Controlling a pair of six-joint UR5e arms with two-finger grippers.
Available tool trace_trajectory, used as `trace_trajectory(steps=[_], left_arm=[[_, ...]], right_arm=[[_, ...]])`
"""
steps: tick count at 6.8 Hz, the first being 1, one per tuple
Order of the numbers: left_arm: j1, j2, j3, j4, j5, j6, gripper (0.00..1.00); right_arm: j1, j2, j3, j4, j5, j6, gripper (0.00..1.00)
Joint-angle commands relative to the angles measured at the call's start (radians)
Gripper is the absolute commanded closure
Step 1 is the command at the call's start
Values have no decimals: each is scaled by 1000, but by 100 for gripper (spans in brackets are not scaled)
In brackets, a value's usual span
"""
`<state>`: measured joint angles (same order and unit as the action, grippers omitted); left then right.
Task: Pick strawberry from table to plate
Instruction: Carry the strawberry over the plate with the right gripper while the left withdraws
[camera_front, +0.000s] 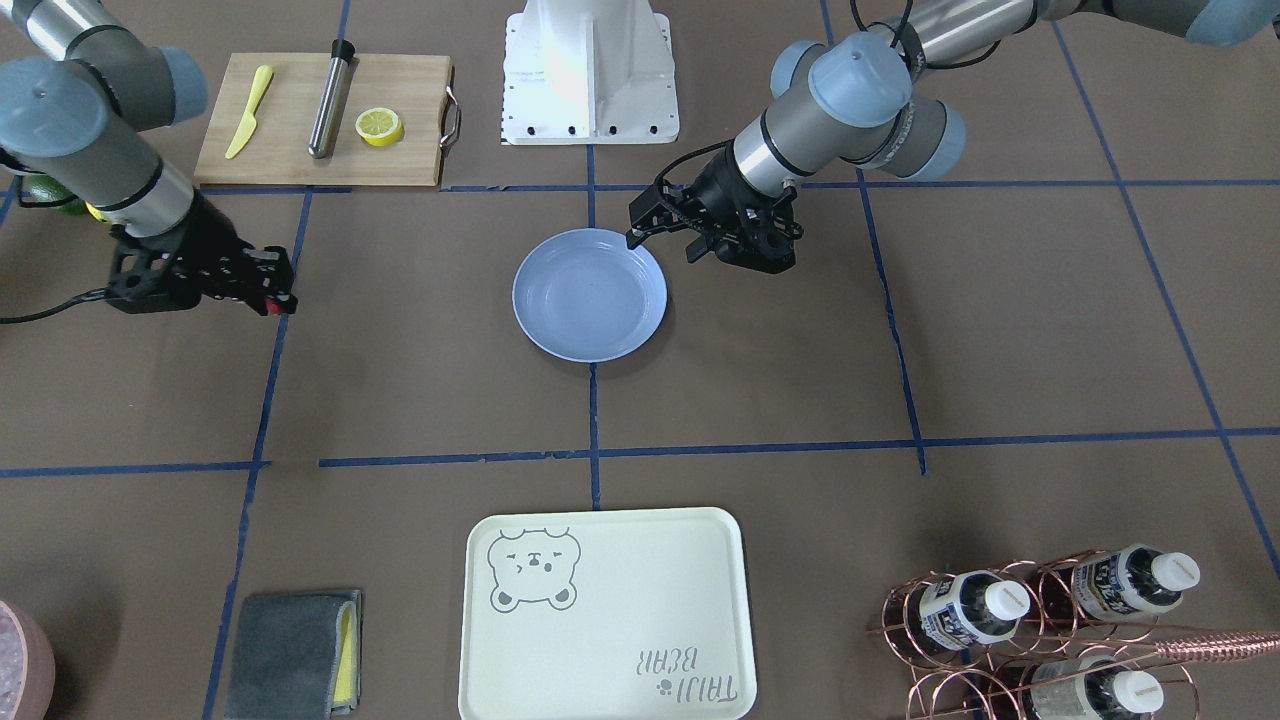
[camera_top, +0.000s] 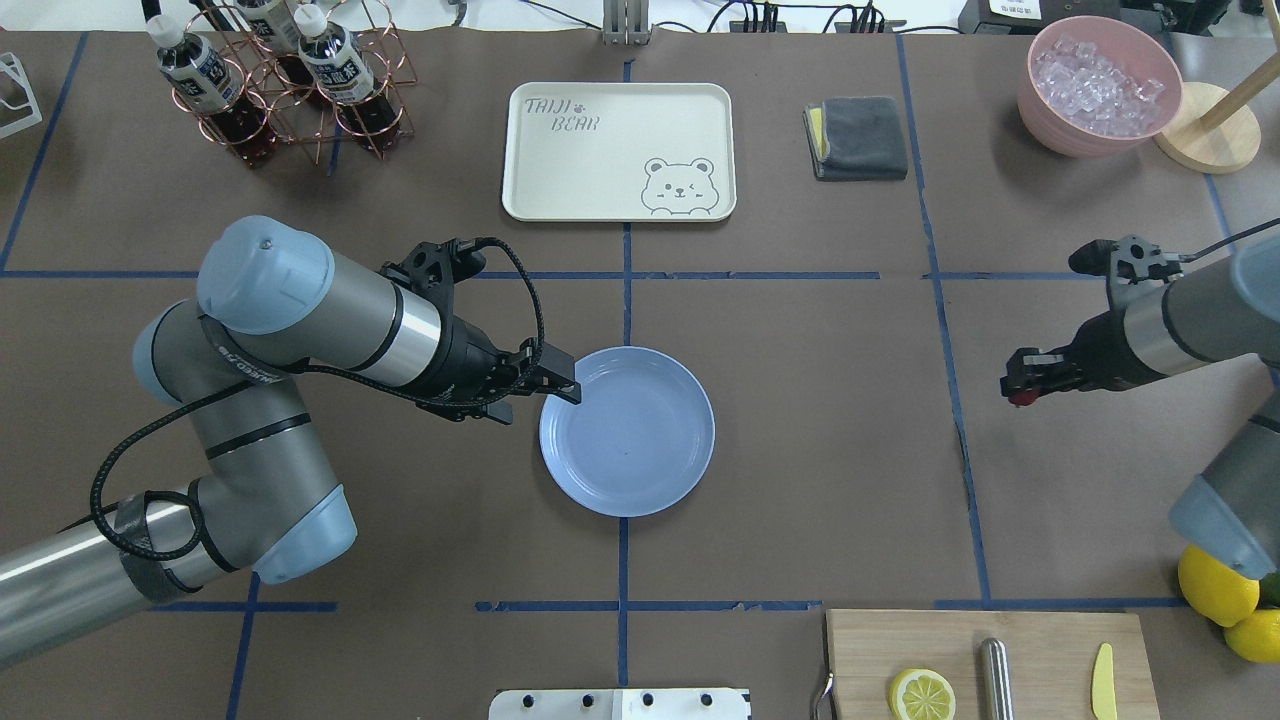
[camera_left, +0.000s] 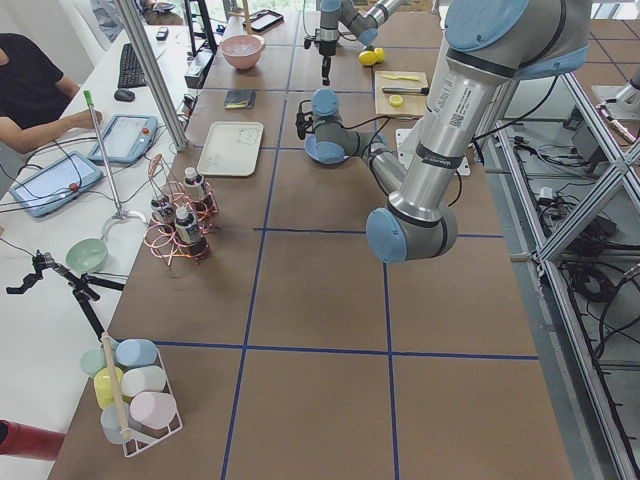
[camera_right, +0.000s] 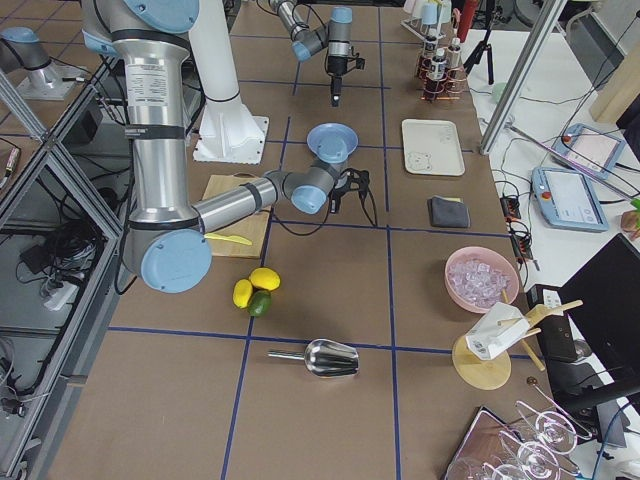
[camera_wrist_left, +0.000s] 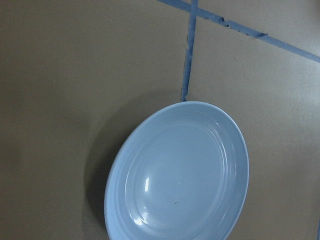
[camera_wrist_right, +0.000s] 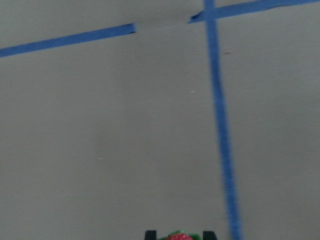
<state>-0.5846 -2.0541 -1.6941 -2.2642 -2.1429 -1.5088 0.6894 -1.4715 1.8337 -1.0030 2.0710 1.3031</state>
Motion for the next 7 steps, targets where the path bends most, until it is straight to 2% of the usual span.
trace_trajectory(steps=[1,2,4,5,7], left_arm=[[-40,61,-54,0,-5,10,8],[-76,106,-87,0,-6,13,8],[-151,217,-160,2,-6,100,4],[-155,262,-183,2,-6,139,1],[-150,262,-176,3,-2,140,1]], right_arm=[[-172,257,-7,-193,-124,214,100],[-186,387,-43,-316,-136,243,100],[-208,593,-245,-327,-185,341,100],[-229,638,-314,-325,-210,343,100],[-255,637,-320,-331,-218,343,100]])
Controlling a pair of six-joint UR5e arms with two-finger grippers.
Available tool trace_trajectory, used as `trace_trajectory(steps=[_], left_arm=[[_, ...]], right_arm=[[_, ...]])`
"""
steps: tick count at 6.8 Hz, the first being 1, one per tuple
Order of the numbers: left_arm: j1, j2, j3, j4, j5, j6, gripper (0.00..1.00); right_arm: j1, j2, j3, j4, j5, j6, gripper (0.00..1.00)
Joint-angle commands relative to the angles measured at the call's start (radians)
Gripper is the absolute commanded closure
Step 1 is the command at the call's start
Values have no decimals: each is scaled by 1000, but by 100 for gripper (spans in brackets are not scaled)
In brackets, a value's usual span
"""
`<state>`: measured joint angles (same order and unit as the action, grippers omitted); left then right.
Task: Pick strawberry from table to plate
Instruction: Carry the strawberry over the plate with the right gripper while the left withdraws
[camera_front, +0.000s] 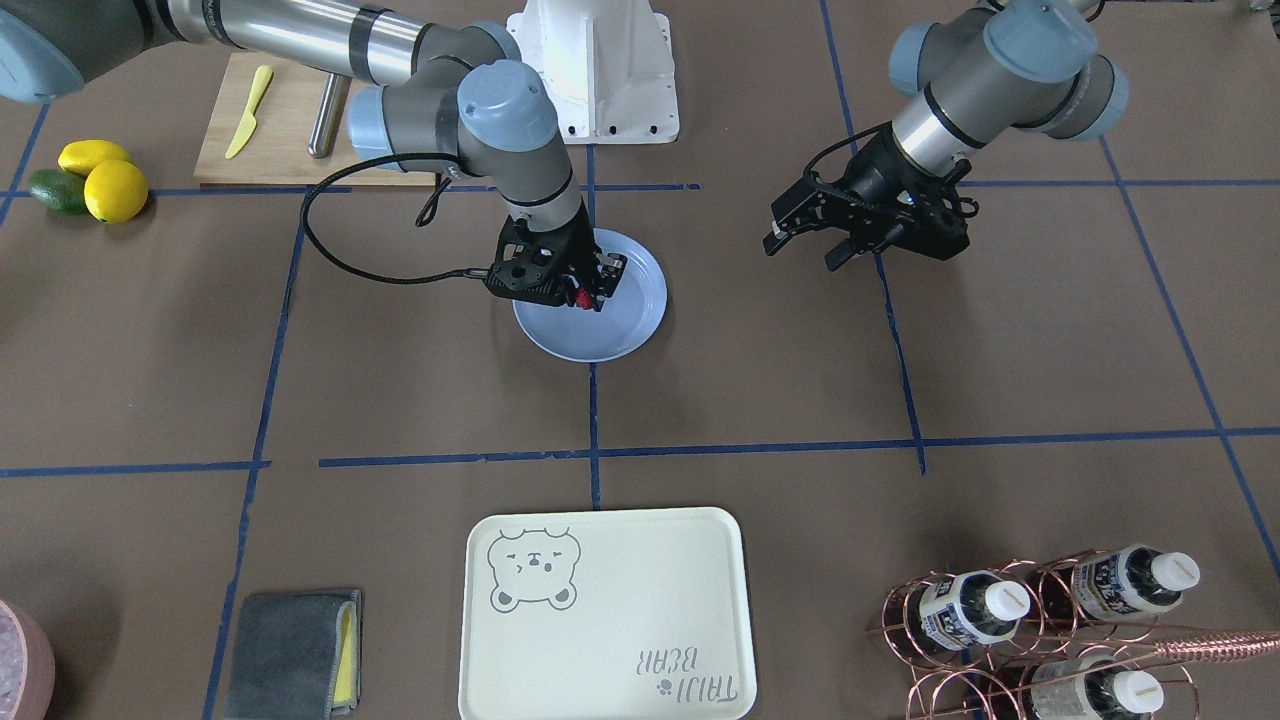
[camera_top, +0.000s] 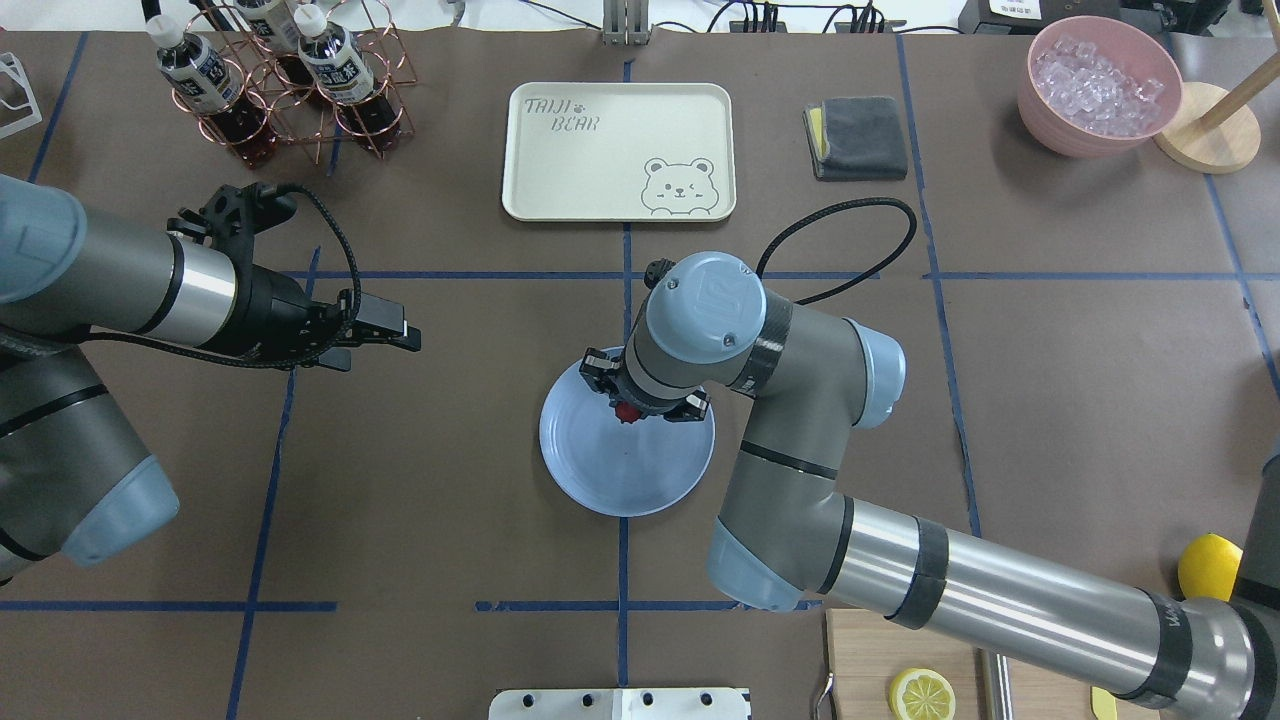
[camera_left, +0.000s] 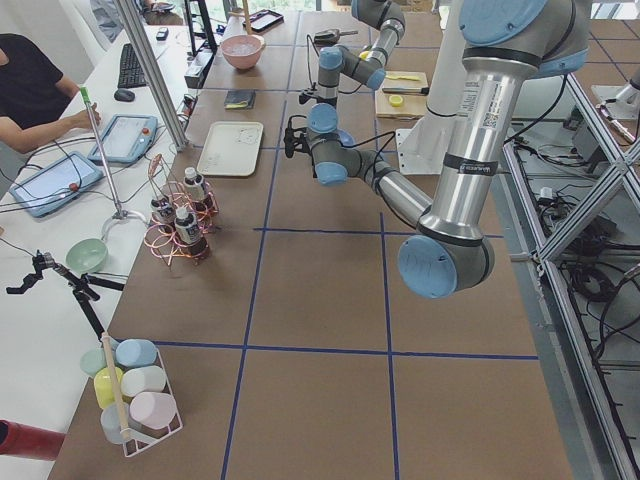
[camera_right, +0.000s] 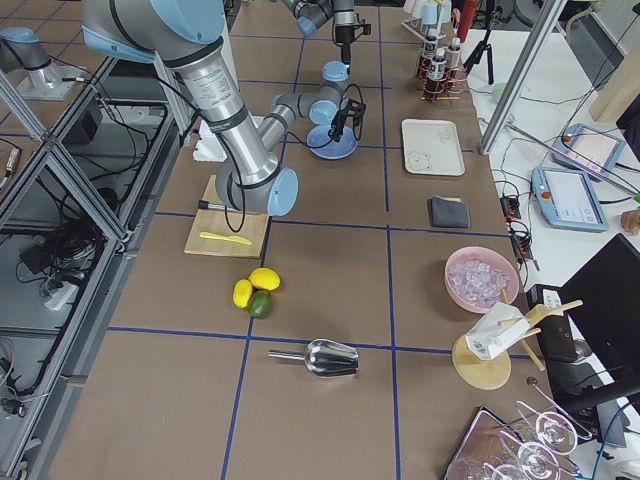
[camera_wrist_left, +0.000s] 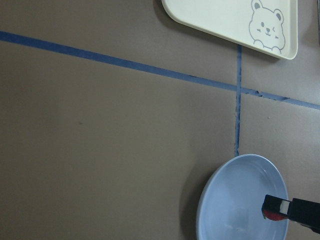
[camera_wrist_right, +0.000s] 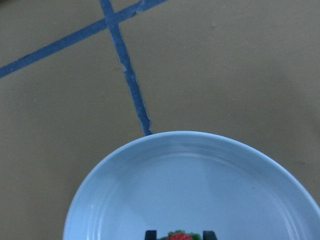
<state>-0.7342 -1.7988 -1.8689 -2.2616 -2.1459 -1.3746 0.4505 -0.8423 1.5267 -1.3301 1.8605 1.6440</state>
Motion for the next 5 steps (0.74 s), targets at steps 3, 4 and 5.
trace_trajectory(steps=[3,4,5], left_arm=[[1,3,5,0,3,5,1],[2,1,5,0,4,5,1],[2,-1,4,0,4,5,1]], right_arm=[[-29,2,-13,-9,-7,2,100],[-29,-1,-13,-9,-7,2,100],[-29,-3,-13,-9,-9,2,100]])
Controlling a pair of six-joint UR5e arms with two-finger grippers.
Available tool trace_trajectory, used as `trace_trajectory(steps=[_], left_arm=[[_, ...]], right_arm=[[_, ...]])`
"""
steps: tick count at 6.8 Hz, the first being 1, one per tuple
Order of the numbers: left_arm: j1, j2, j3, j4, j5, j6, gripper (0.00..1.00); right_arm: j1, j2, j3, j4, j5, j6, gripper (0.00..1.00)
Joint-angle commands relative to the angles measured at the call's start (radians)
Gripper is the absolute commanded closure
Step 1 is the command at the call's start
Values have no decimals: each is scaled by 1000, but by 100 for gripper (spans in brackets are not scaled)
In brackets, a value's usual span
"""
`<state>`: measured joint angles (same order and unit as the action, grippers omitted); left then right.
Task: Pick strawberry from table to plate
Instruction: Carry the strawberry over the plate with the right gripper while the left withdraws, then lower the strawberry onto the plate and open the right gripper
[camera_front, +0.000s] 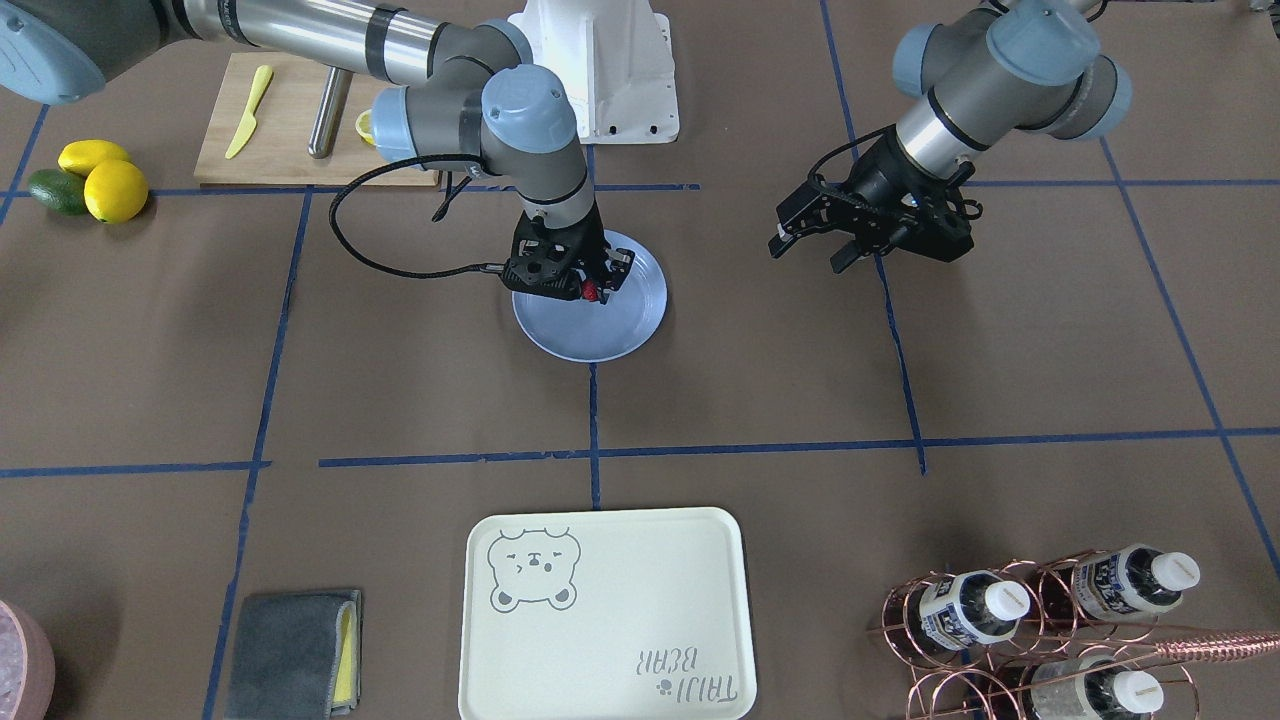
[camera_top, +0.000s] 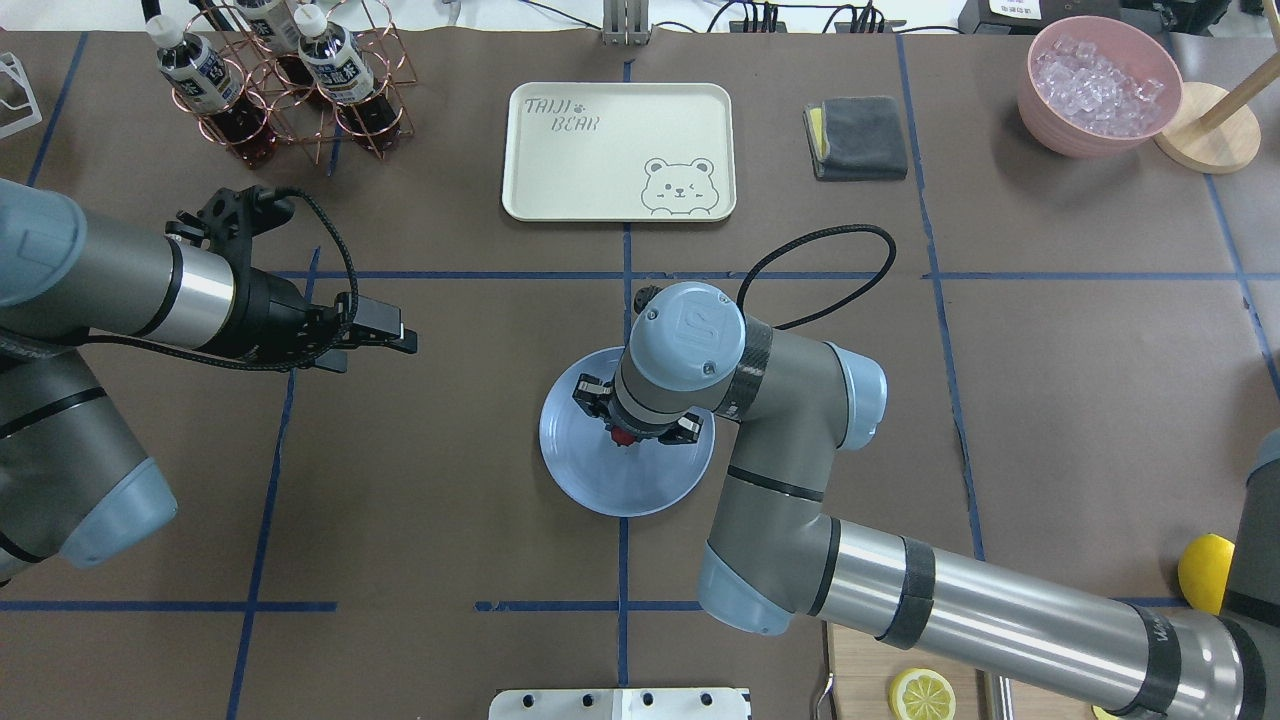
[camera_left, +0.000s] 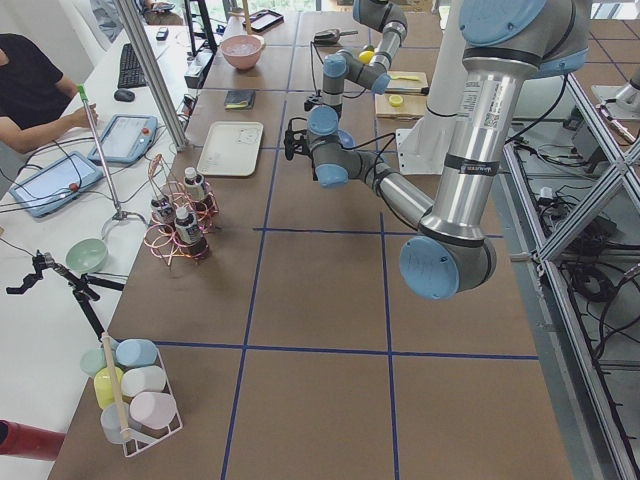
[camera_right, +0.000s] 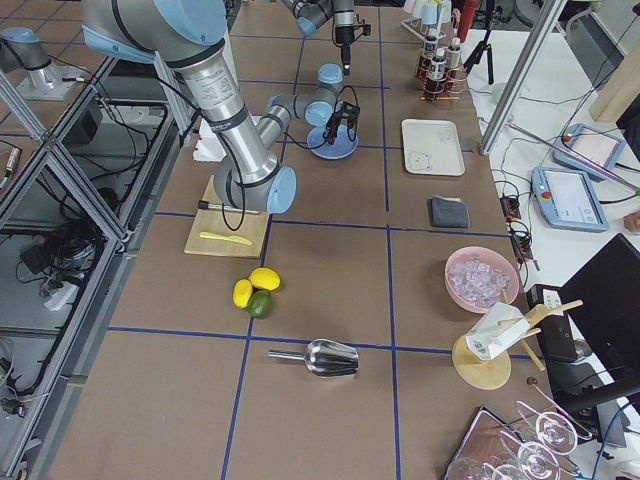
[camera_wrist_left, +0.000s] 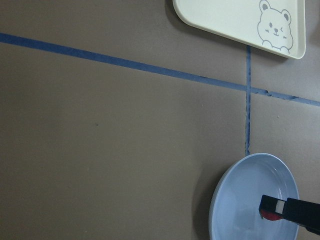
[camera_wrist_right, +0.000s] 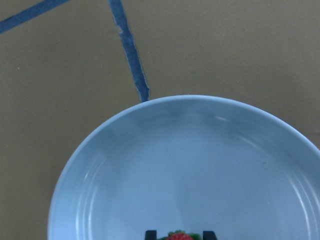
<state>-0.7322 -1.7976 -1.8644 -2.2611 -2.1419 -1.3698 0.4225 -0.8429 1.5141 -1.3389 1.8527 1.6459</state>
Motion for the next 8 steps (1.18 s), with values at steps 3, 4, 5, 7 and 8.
trace_trajectory(steps=[3,4,5,7,8], left_arm=[[4,-3,2,0,0,0,1],[5,-3,5,0,0,0,1],[5,-3,5,0,0,0,1],[5,-3,5,0,0,0,1],[5,-2,5,0,0,0,1]], right_arm=[[-1,-4,0,-29,-7,0,100],[-2,-4,-2,-28,-9,0,100],[-4,-4,-2,-29,-12,0,58],[-5,-2,-2,-28,-15,0,0],[-4,-2,0,-28,-15,-3,0]])
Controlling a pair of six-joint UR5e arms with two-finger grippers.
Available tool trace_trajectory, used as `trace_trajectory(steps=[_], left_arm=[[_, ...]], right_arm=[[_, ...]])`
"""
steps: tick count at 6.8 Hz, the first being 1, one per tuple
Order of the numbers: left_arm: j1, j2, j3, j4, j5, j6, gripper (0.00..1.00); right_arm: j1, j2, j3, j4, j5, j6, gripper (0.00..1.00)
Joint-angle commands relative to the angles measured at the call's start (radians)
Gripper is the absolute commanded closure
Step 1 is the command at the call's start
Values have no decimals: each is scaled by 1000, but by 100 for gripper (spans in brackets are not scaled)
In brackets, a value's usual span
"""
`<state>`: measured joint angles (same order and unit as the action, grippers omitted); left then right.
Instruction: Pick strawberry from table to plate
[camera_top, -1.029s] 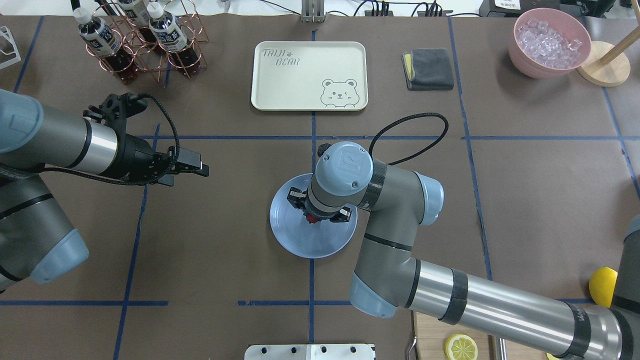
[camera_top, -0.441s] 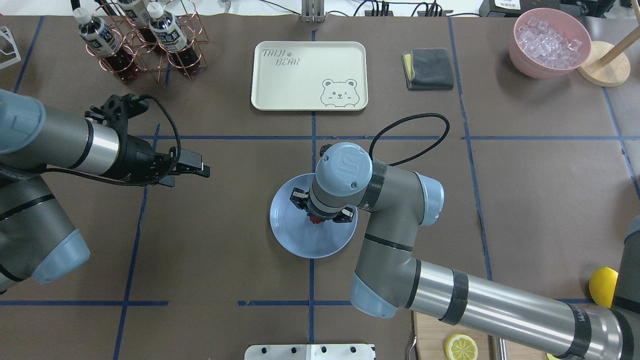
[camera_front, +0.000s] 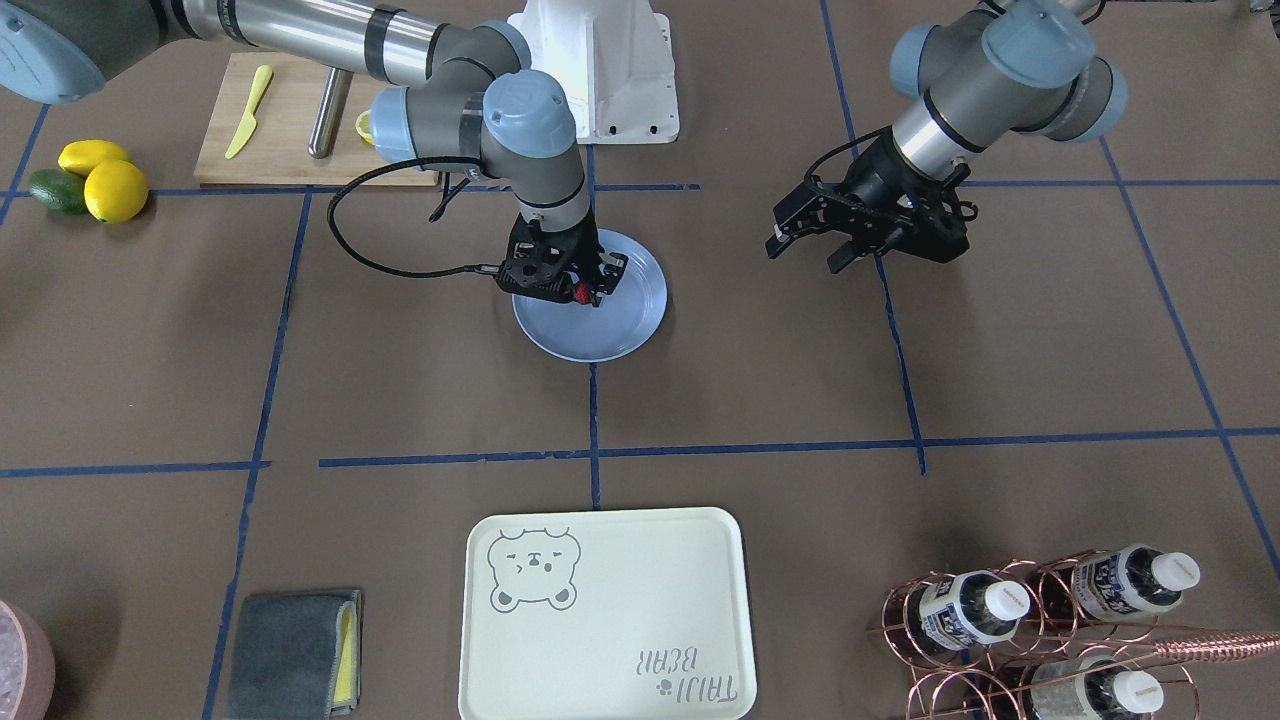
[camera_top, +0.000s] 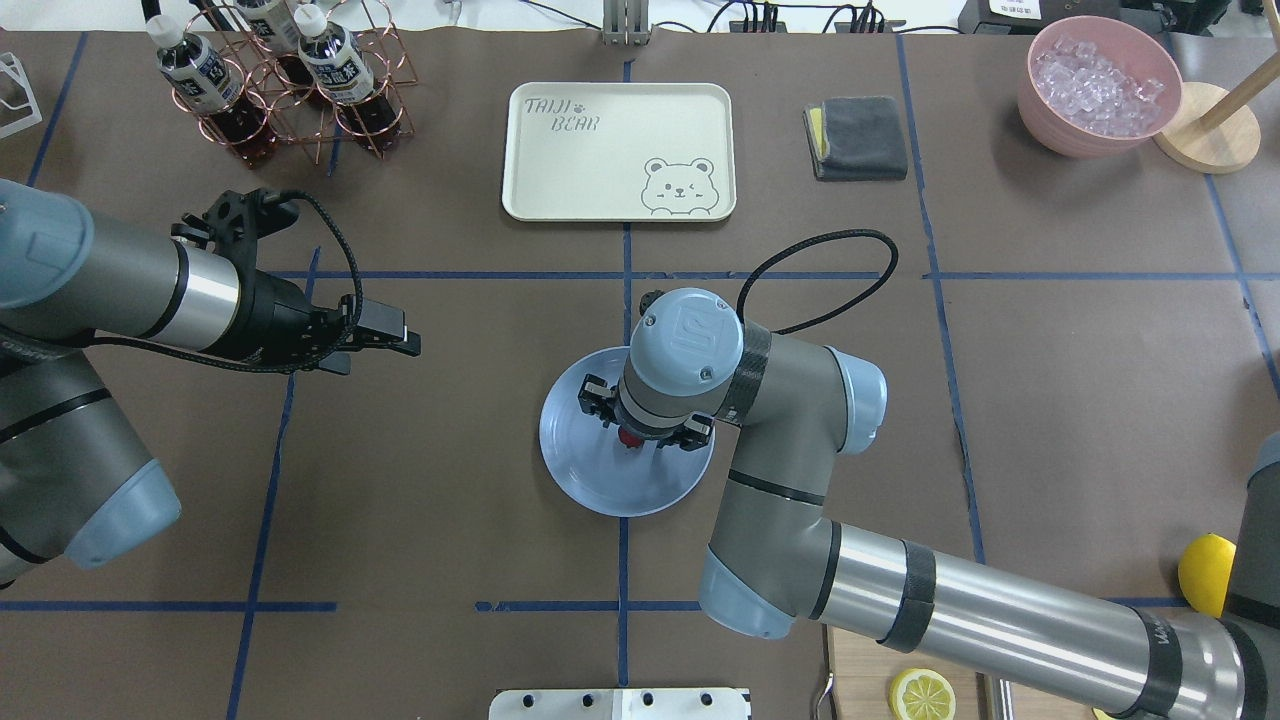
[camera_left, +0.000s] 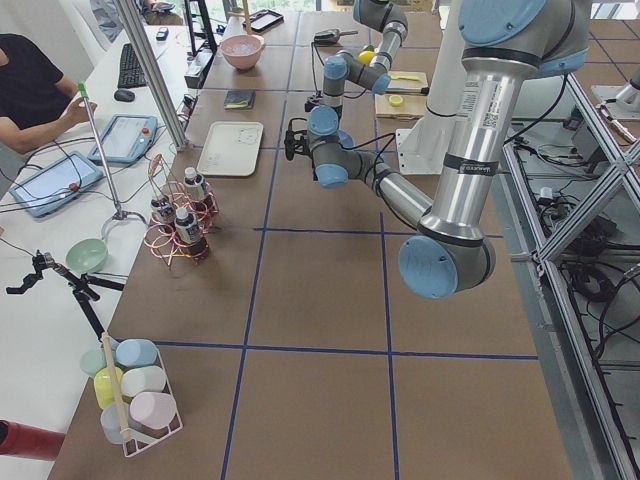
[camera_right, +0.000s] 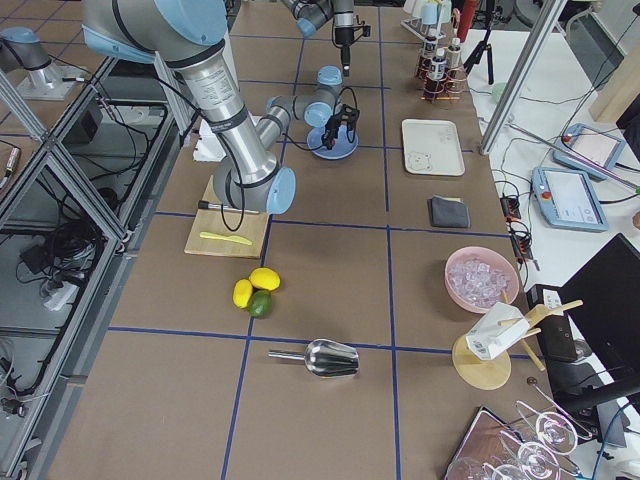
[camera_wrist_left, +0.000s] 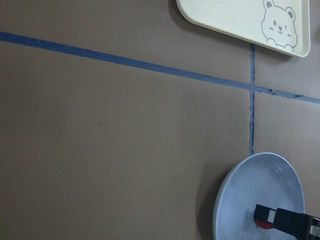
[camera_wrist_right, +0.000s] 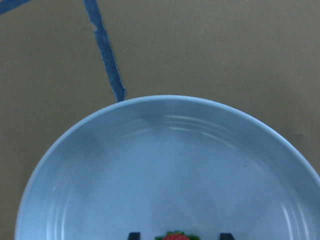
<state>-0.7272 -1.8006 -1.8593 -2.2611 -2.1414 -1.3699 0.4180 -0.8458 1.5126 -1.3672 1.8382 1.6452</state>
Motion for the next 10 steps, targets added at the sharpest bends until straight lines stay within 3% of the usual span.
trace_trajectory(steps=[1,2,3,5,6,8,9,10], left_arm=[[-1,6,0,-2,-5,6,1],[-11,12,-1,-2,-5,30,1],[-21,62,-14,0,-5,131,1],[-91,156,-17,2,-6,370,1],[-154,226,-27,2,-9,505,1],[-312,352,-15,9,-17,856,1],[-348,383,-6,50,-75,985,1],[-477,380,-6,169,-128,1120,1]], right_arm=[[18,-1,21,-1,10,-10,0],[54,-42,94,-19,56,-15,0],[118,-168,223,-26,147,-34,0],[218,-490,462,-21,232,-292,0],[304,-633,515,-15,280,-470,0],[540,-828,509,-16,389,-905,0],[659,-873,471,-24,423,-1094,0],[779,-904,436,-30,499,-1249,0]])
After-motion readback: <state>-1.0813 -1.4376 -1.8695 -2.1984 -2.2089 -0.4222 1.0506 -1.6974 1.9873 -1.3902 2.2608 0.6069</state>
